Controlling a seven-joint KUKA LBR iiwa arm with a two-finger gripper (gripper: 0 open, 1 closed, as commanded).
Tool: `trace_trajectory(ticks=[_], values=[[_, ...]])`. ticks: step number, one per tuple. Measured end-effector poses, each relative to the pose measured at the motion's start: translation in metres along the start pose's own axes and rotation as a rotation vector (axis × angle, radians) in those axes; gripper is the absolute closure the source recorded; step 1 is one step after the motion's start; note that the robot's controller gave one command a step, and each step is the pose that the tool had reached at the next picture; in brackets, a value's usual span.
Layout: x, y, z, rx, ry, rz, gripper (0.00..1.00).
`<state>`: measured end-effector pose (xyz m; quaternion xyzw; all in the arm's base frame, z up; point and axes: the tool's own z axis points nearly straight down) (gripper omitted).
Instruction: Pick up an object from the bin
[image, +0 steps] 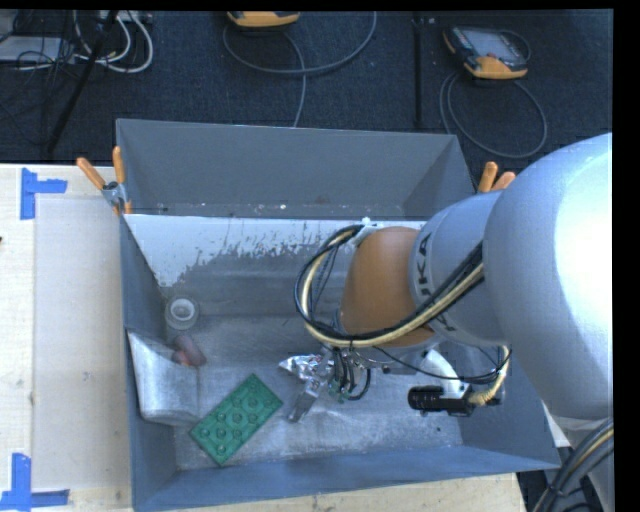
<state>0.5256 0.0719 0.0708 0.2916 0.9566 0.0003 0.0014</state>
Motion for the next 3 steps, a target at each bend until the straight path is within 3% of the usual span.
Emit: trace_trajectory(ticks=[1,2,3], values=[[-0.001,0.000,-0.001,0.000,0.002,0.000,0.00],[-0.001,0.002,-0.003,-0.002,0.001,0.001,1.00],[-0.002,0.001,-0.018,0.001,0.003,0.000,1.00]])
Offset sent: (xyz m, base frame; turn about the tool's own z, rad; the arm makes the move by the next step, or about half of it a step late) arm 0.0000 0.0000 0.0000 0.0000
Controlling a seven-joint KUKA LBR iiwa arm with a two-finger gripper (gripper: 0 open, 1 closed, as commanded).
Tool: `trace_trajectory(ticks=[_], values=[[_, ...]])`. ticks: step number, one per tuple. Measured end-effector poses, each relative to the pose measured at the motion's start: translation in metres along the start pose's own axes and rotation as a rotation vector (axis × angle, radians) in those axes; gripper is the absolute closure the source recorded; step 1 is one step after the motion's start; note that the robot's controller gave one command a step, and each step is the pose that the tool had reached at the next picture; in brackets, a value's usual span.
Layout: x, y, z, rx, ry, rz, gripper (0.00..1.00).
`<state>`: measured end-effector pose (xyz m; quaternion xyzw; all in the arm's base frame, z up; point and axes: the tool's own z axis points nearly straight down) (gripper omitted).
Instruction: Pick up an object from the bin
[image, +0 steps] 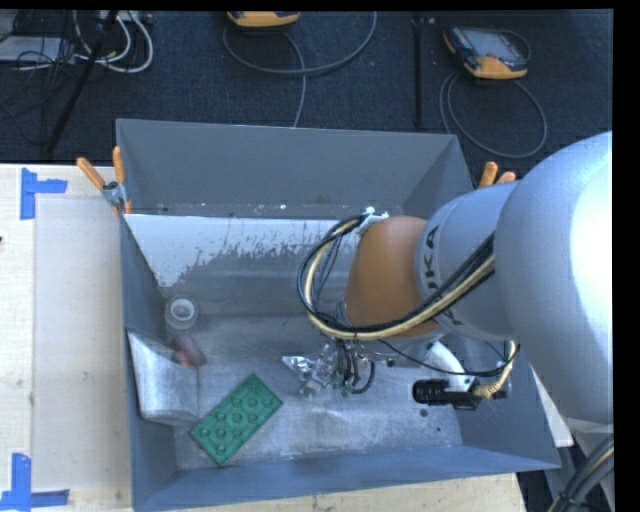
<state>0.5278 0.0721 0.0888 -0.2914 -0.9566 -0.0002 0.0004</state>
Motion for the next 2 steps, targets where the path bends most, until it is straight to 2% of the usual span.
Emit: trace_trajectory(ticks=[2], values=[[0.000,-0.001,-0.021,0.000,0.000,-0.002,1.00]])
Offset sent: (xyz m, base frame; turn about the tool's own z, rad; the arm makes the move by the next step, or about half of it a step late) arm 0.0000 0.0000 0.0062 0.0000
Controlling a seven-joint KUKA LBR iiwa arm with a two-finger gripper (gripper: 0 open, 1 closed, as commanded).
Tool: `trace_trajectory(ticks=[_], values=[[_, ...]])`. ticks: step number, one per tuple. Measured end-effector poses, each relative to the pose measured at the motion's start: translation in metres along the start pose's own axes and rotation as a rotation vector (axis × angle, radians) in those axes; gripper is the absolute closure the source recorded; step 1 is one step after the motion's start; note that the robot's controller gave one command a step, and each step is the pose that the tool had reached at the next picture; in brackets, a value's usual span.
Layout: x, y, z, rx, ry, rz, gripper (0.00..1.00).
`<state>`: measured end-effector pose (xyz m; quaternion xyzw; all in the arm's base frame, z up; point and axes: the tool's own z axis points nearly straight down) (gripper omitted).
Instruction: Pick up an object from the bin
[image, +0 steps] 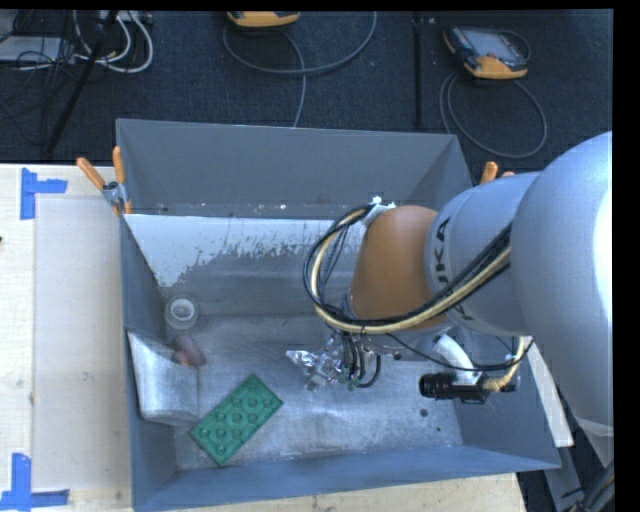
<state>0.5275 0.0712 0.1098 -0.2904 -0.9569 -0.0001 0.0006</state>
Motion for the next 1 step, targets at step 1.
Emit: trace_trajectory(ticks=[1], values=[[-0.0009,0.0003,-0.0548,-0.002,-0.004,-0.002,1.00]])
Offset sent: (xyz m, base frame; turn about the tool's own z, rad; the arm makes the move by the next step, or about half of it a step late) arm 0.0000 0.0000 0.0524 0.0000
